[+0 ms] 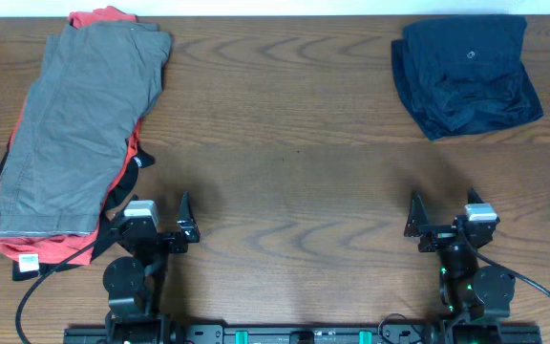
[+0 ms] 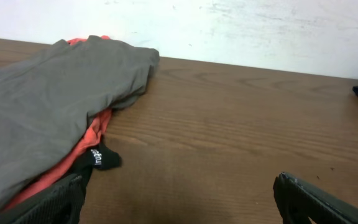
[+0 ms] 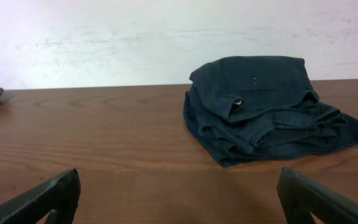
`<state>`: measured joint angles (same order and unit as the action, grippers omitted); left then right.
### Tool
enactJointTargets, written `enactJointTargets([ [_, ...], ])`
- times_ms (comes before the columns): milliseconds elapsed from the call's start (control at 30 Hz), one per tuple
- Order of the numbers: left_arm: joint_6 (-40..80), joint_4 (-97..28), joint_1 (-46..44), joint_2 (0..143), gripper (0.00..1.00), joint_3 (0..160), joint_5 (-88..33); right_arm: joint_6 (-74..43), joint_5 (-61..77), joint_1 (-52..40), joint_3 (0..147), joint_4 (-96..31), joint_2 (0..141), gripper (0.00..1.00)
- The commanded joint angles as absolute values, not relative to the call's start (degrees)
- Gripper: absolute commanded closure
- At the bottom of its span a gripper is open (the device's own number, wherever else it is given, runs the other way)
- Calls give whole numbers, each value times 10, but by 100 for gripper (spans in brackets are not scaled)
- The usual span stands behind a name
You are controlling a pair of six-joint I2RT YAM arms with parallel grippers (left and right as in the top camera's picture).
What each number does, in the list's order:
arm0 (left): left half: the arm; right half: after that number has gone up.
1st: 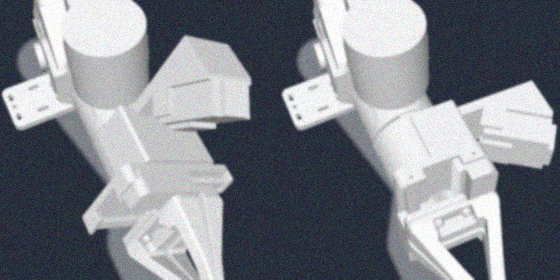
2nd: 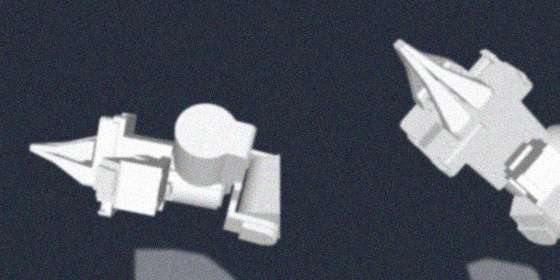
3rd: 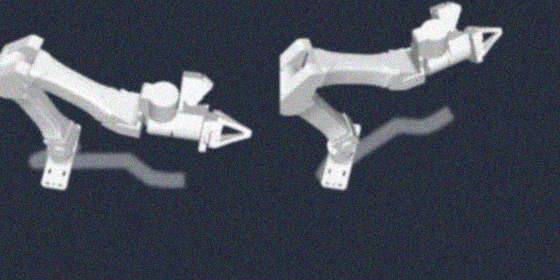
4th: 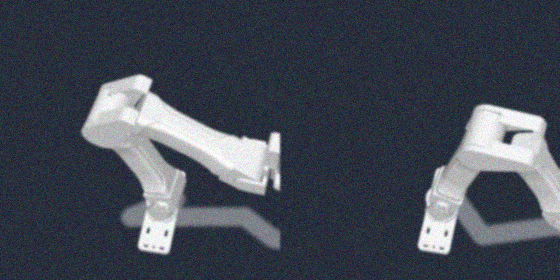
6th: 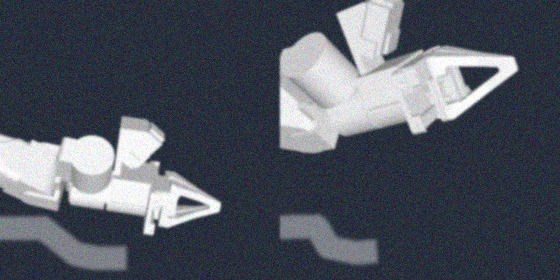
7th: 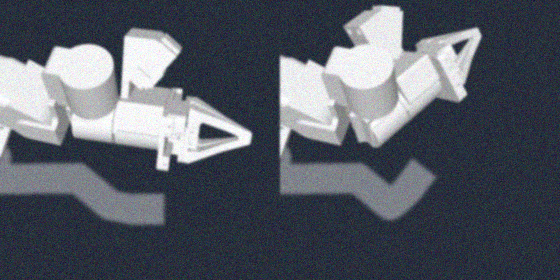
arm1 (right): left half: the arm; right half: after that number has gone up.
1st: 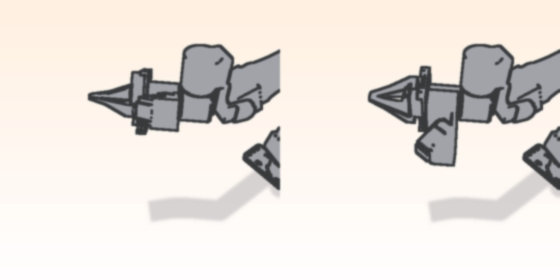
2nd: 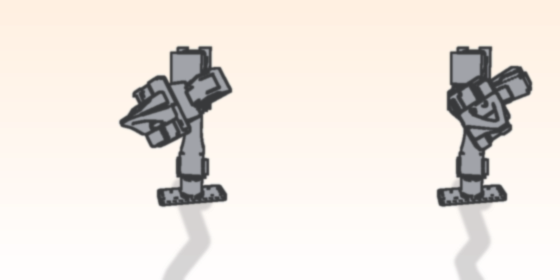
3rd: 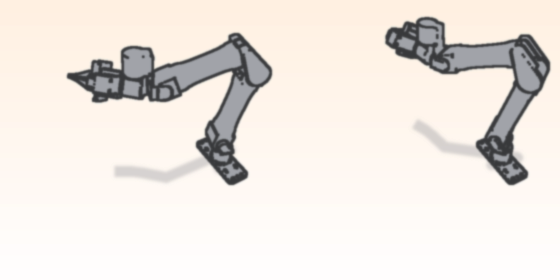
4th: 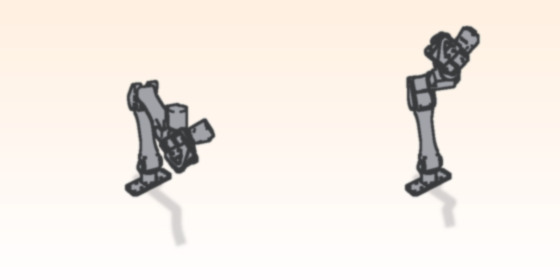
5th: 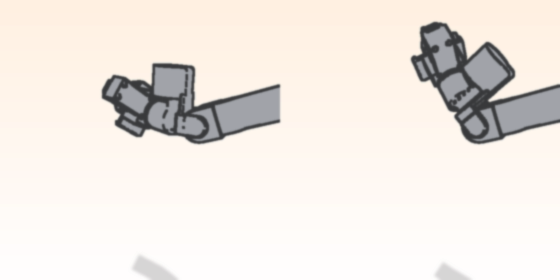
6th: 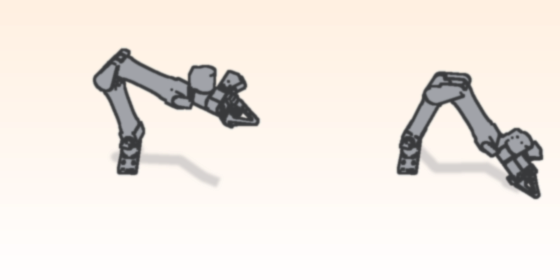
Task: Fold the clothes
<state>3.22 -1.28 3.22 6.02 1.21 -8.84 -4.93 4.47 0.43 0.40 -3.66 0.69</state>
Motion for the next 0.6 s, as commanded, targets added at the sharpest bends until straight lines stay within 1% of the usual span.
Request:
enactJointTargets([
  [0, 36, -32, 30, 60, 2, 2, -99, -40, 43, -5, 3, -39, 3, 1],
  [567, 35, -32, 30, 60, 2, 2, -94, -36, 13, -4, 3, -33, 3, 1],
])
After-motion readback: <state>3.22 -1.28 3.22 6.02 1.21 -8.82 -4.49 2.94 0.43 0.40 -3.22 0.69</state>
